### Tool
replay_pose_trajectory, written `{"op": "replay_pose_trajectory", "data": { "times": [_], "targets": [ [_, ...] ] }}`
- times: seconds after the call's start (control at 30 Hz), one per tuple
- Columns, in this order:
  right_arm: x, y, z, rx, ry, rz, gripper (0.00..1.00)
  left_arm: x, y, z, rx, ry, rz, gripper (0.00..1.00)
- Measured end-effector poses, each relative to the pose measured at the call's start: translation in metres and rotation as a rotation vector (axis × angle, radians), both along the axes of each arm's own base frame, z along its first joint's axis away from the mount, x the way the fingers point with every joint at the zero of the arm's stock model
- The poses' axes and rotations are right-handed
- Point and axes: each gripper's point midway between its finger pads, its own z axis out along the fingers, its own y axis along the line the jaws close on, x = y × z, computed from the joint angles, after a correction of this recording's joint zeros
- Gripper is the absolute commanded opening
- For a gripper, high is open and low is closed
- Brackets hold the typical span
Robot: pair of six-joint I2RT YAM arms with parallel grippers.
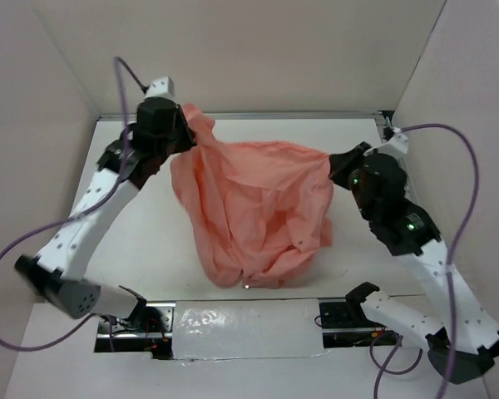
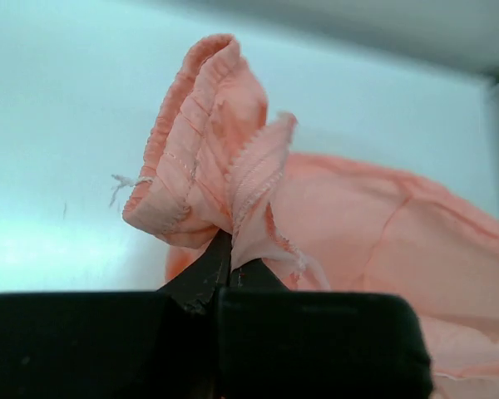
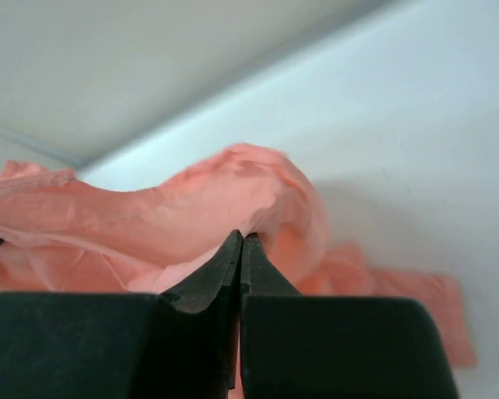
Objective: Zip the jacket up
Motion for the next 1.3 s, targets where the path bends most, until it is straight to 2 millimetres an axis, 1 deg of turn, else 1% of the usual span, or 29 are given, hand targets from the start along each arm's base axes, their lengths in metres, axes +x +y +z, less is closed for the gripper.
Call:
{"op": "replay_pose_trajectory", "data": {
  "times": [0.03, 0.07, 0.13, 0.17, 0.23, 0.27, 0.33, 0.37, 0.4, 0.47, 0.53, 0.6, 0.67, 0.7, 0.77, 0.8, 0.87, 0.9, 0.93, 0.97, 1.0, 1.03, 1.07, 1.1, 1.13, 1.17, 1.2, 1.23, 1.3],
  "targets": [
    [-0.007, 0.0, 0.034, 0.015, -0.08, 0.01, 0.0, -0.009, -0.003, 0.041, -0.018, -0.097, 0.002, 0.0],
    [-0.018, 0.001, 0.067, 0.031, -0.159, 0.027, 0.0, -0.024, -0.004, 0.083, -0.037, -0.199, -0.003, 0.0],
    [-0.039, -0.002, 0.12, 0.051, -0.283, 0.065, 0.0, -0.063, -0.002, 0.16, -0.081, -0.399, -0.041, 0.0],
    [-0.05, -0.003, 0.143, 0.051, -0.331, 0.089, 0.0, -0.082, 0.002, 0.19, -0.098, -0.49, -0.06, 0.0],
    [-0.077, -0.012, 0.205, 0.074, -0.473, 0.138, 0.0, -0.13, 0.022, 0.252, -0.14, -0.677, -0.099, 0.0],
    [-0.091, -0.016, 0.233, 0.087, -0.544, 0.158, 0.0, -0.144, 0.031, 0.273, -0.156, -0.739, -0.106, 0.0],
    [-0.121, -0.031, 0.283, 0.105, -0.673, 0.194, 0.0, -0.182, 0.06, 0.324, -0.206, -0.88, -0.093, 0.0],
    [-0.135, -0.039, 0.305, 0.116, -0.733, 0.202, 0.0, -0.201, 0.074, 0.35, -0.233, -0.955, -0.089, 0.0],
    [-0.151, -0.048, 0.328, 0.127, -0.797, 0.209, 0.0, -0.218, 0.086, 0.371, -0.253, -1.021, -0.088, 0.0],
    [-0.177, -0.062, 0.361, 0.143, -0.904, 0.223, 0.0, -0.248, 0.101, 0.402, -0.289, -1.127, -0.114, 0.0],
    [-0.202, -0.069, 0.387, 0.144, -0.996, 0.258, 0.0, -0.268, 0.102, 0.416, -0.313, -1.186, -0.175, 0.0],
    [-0.215, -0.072, 0.403, 0.125, -1.053, 0.256, 0.0, -0.274, 0.096, 0.42, -0.315, -1.199, -0.221, 0.0],
    [-0.216, -0.073, 0.411, 0.092, -1.075, 0.222, 0.0, -0.266, 0.087, 0.415, -0.302, -1.177, -0.239, 0.0],
    [-0.212, -0.072, 0.411, 0.072, -1.074, 0.201, 0.0, -0.257, 0.08, 0.411, -0.292, -1.154, -0.244, 0.0],
    [-0.197, -0.069, 0.408, 0.049, -1.045, 0.168, 0.0, -0.236, 0.064, 0.401, -0.267, -1.103, -0.252, 0.0],
    [-0.185, -0.067, 0.406, 0.042, -1.022, 0.15, 0.0, -0.223, 0.056, 0.395, -0.254, -1.073, -0.244, 0.0],
    [-0.151, -0.062, 0.394, 0.028, -0.946, 0.094, 0.0, -0.189, 0.039, 0.375, -0.224, -0.99, -0.21, 0.0],
    [-0.126, -0.057, 0.384, 0.012, -0.895, 0.067, 0.0, -0.167, 0.029, 0.359, -0.203, -0.934, -0.183, 0.0],
    [-0.099, -0.052, 0.374, -0.007, -0.843, 0.036, 0.0, -0.146, 0.019, 0.342, -0.174, -0.88, -0.159, 0.0],
    [-0.07, -0.046, 0.362, -0.029, -0.787, 0.013, 0.0, -0.122, 0.008, 0.32, -0.149, -0.813, -0.138, 0.0],
    [-0.036, -0.038, 0.343, -0.053, -0.72, 0.001, 0.0, -0.098, -0.003, 0.297, -0.125, -0.743, -0.124, 0.0],
    [0.002, -0.031, 0.319, -0.075, -0.64, -0.014, 0.0, -0.073, -0.014, 0.268, -0.097, -0.66, -0.11, 0.0],
    [0.038, -0.025, 0.291, -0.094, -0.562, -0.023, 0.0, -0.052, -0.02, 0.241, -0.078, -0.587, -0.089, 0.0],
    [0.073, -0.019, 0.256, -0.114, -0.473, -0.029, 0.0, -0.023, -0.027, 0.204, -0.051, -0.489, -0.062, 0.0],
    [0.106, -0.013, 0.216, -0.135, -0.375, -0.031, 0.0, 0.002, -0.031, 0.166, -0.029, -0.39, -0.037, 0.0],
    [0.144, -0.003, 0.156, -0.159, -0.24, -0.026, 0.0, 0.024, -0.032, 0.123, -0.002, -0.284, -0.012, 0.0],
    [0.171, 0.003, 0.109, -0.184, -0.135, -0.02, 0.0, 0.044, -0.032, 0.073, 0.026, -0.16, 0.018, 0.0],
    [0.191, 0.008, 0.065, -0.205, -0.034, -0.02, 0.0, 0.057, -0.032, 0.034, 0.046, -0.07, 0.039, 0.0],
    [0.226, 0.018, -0.019, -0.238, 0.14, -0.013, 0.0, 0.077, -0.029, -0.042, 0.091, 0.107, 0.08, 0.0]
  ]
}}
